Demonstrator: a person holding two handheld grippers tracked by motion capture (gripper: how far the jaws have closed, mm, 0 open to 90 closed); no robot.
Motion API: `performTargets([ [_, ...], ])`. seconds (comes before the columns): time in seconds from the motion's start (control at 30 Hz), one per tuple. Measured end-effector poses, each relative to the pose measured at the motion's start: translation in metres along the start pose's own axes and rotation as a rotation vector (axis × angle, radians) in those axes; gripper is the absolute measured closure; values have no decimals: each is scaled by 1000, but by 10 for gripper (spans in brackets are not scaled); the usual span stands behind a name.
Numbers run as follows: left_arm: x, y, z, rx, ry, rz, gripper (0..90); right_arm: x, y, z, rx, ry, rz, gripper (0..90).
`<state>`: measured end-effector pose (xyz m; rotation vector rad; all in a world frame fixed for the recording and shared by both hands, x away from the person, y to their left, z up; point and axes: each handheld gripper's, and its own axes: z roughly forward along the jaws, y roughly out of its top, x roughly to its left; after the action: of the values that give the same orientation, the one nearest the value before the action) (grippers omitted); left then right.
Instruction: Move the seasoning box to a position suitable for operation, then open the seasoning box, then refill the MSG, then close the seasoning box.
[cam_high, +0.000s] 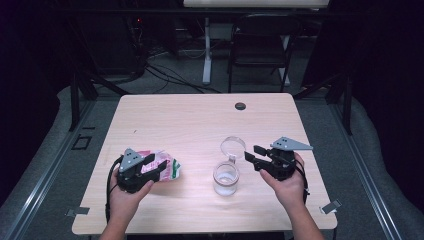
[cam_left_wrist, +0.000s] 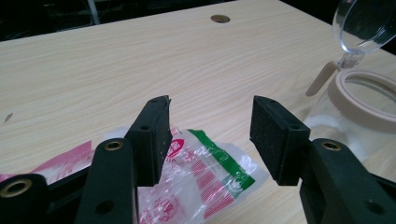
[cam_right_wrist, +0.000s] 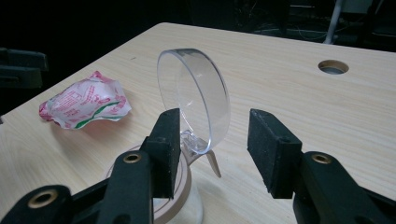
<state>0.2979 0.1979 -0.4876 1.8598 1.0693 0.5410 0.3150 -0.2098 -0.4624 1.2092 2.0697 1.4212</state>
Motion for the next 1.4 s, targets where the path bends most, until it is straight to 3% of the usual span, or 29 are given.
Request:
performTargets([
  [0.27,3,-6,2,29,11,7,450,2,3,-8,-11,9,-8,544],
  [0.33,3,-10,1,53,-21,11,486,3,4,-9,-18,14,1,543],
  [0.4,1,-14,1,75,-26,30,506,4,5,-8,-19,18,2,543],
  [0.6,-4,-27,3,73,-81,40,404,7,6,-9,-16,29,-8,543],
  [1.0,-12,-32,7,77,-74,64,327,13,6,-8,-13,55,-26,542],
  [1.2,-19,-34,11,90,-55,103,283,13,5,-7,-12,58,-28,541],
  [1.27,-21,-35,13,95,-76,118,283,13,5,-7,-12,58,-27,540],
  [1.4,-26,-37,19,109,-74,160,283,13,4,-6,-8,59,-28,538],
])
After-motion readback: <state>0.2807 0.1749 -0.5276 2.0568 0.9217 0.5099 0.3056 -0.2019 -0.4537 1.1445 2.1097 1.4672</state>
